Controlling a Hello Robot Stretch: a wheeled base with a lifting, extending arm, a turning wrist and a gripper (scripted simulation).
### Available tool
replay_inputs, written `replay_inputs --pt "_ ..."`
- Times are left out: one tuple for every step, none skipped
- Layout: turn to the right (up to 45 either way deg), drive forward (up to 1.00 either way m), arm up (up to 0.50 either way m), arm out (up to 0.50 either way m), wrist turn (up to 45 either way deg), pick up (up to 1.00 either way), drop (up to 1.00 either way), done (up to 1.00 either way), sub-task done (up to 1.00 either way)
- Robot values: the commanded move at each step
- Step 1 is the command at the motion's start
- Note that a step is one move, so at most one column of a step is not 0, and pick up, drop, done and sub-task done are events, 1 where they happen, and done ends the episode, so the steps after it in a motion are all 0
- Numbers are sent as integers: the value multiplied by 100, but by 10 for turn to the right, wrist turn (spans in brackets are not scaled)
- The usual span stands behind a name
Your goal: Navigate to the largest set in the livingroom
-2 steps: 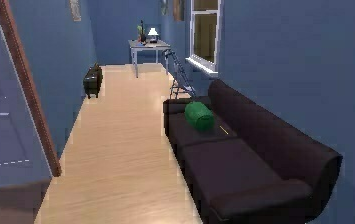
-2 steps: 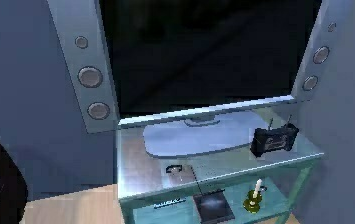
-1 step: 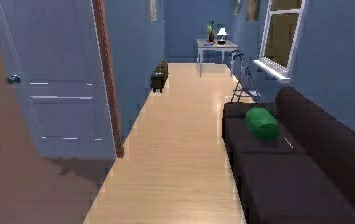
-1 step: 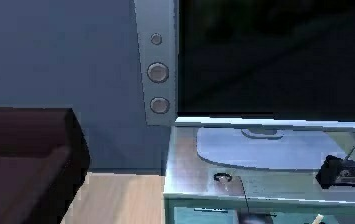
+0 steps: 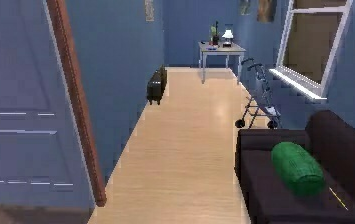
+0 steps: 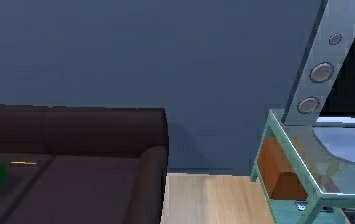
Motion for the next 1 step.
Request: replay_inputs --pt "30 0 0 0 0 0 0 0 0"
